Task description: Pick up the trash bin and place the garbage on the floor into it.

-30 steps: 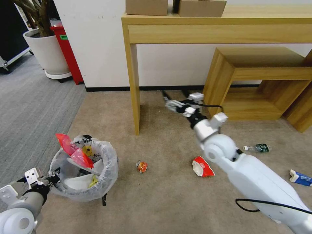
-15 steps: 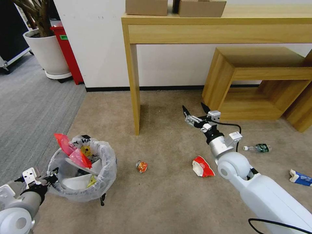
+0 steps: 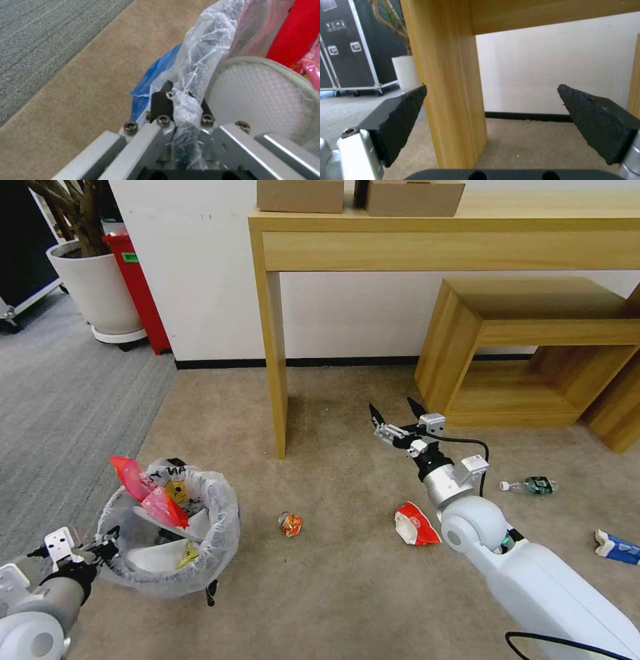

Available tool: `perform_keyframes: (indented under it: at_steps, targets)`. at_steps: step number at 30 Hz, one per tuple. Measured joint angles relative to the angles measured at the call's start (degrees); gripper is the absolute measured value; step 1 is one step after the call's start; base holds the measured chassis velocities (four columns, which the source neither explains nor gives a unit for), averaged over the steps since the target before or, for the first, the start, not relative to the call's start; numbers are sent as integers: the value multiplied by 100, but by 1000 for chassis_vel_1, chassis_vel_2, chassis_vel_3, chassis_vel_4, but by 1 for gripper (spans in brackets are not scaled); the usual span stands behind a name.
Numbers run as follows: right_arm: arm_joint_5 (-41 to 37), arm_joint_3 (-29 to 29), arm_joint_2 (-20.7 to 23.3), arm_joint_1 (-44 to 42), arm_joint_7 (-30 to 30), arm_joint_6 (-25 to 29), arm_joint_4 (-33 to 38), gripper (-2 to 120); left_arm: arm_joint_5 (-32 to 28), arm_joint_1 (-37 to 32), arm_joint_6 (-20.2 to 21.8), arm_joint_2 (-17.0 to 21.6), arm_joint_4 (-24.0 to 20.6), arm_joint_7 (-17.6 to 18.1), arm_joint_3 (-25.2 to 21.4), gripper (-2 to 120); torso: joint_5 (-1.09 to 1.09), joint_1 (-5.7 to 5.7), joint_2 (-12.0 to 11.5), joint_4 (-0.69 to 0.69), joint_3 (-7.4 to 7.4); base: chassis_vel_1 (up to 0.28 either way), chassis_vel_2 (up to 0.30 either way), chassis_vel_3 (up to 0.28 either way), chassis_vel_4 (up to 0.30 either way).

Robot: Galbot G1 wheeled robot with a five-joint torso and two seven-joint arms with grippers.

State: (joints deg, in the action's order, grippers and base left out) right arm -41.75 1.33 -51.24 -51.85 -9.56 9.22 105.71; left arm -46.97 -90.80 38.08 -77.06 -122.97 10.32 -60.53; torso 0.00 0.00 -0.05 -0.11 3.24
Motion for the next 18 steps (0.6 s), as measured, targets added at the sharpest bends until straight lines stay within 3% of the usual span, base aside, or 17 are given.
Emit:
perform_keyframes:
  at_steps: [18]
  targets:
    - [25, -129, -65, 89, 22, -21, -121, 100, 92, 53, -22, -88, 61, -52, 60, 1, 0, 0, 0, 0, 0, -18, 9, 17, -11]
